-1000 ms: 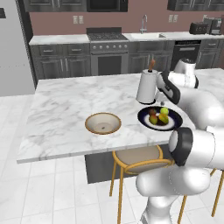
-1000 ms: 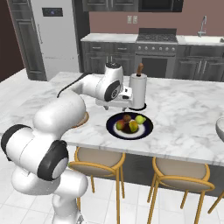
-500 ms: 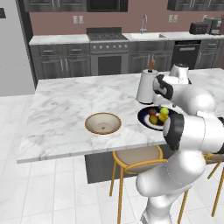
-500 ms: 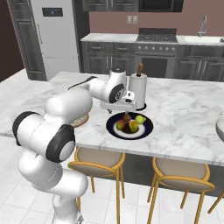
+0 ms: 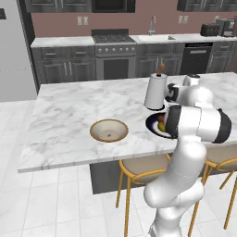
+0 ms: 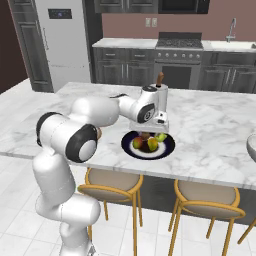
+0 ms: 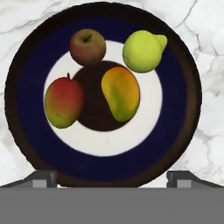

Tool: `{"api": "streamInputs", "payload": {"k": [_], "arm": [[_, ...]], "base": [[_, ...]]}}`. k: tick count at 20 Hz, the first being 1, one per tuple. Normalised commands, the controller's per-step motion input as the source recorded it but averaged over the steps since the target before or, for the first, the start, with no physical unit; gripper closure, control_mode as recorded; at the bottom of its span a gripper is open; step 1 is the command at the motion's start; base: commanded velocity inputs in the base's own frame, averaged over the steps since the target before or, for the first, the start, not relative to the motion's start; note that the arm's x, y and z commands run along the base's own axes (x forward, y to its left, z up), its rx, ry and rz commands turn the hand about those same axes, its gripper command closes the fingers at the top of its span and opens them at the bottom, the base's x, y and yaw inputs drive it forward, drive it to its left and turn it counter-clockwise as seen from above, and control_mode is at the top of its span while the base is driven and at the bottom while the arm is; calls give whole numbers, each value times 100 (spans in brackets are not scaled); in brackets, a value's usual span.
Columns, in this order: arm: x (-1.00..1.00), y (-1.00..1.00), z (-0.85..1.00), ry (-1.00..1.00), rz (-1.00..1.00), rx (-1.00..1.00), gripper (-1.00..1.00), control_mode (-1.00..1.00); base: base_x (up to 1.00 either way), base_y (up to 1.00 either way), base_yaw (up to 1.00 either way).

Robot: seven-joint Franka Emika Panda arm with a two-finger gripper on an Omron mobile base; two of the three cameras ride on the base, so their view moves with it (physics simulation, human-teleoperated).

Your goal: Take the fruits from the plate on the dining counter and place two fruits in each bowl.

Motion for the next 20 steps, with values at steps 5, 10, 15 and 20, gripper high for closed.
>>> {"api": "streamInputs", "payload": {"k": [5,10,15,20], "arm": [[47,-12,-27,3,0,1,-100,-100],[44,-7,-24,2,0,1,-100,-100],[38,0,-33,2,0,0,-100,-100],[2,3,-43,8,0,0,-100,-100]], "base": [[0,0,0],[0,0,0],[0,0,0],[0,0,0]]}}
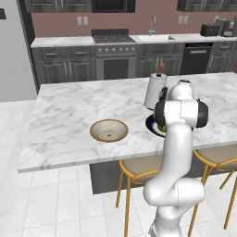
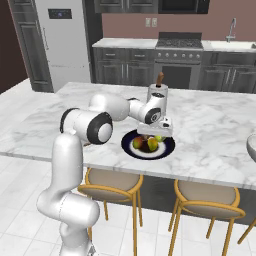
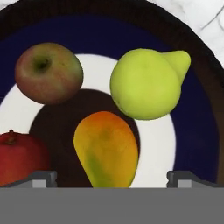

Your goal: Take the fruits from the plate on the dining counter and place two fruits in each bowl.

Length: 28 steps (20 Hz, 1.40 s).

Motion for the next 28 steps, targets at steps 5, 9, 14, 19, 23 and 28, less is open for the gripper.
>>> {"api": "streamInputs", "payload": {"k": [5,9,14,19,23,28], "arm": [[-2,16,-24,1,1,0,-100,-100],[-2,11,-13,-1,4,0,-100,-100],[-6,0,-18,-1,3,0,-100,-100],[-4,0,-25,0,2,0,-100,-100],[0,0,-34,0,1,0,100,-100],[0,0,-6,0,0,0,100,-100]], "base": [[0,0,0],[0,0,0],[0,0,0],[0,0,0],[0,0,0],[0,0,0]]}}
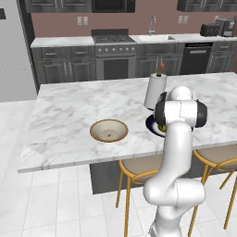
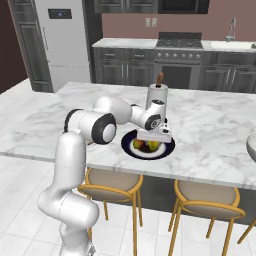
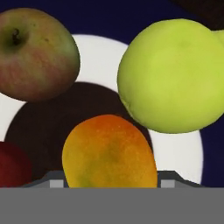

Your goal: Take the fruits from the plate on the dining counter and place two fruits in each bowl.

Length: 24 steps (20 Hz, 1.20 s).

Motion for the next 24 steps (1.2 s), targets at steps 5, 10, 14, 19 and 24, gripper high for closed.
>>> {"api": "streamInputs", "payload": {"k": [5,10,14,19,24], "arm": [[-10,0,7,-1,-2,0,100,-100],[-94,29,25,-6,-17,0,100,-100],[-98,39,65,-3,-14,5,100,-100],[-68,84,74,0,-4,1,100,-100],[-33,100,58,0,0,0,100,-100]], "base": [[0,0,0],[0,0,0],[0,0,0],[0,0,0],[0,0,0]]}}
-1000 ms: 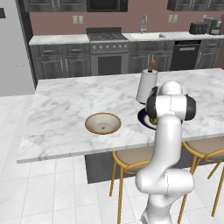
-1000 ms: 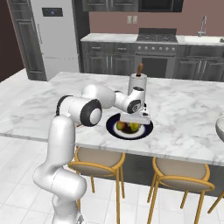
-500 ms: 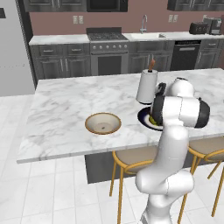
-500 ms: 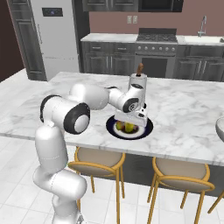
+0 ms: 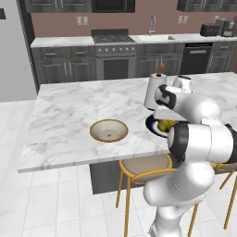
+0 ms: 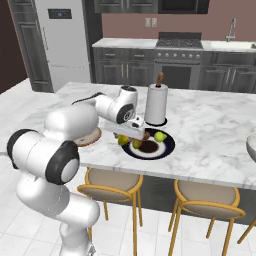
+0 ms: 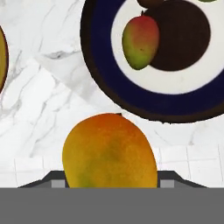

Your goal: Take the fruits from the plate on the dining counter and place two fruits in each bowl.

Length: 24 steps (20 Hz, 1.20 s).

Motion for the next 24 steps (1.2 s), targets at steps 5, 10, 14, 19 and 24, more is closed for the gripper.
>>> {"api": "streamInputs", "payload": {"k": [5,10,14,19,24], "arm": [[-9,100,32,3,0,-2,100,-100],[7,100,34,13,0,-1,100,-100],[19,89,33,23,0,0,100,-100],[32,89,17,25,0,-2,100,-100],[37,70,-15,16,0,-3,100,-100]], "base": [[0,0,0],[0,0,0],[0,0,0],[0,0,0],[0,0,0]]}}
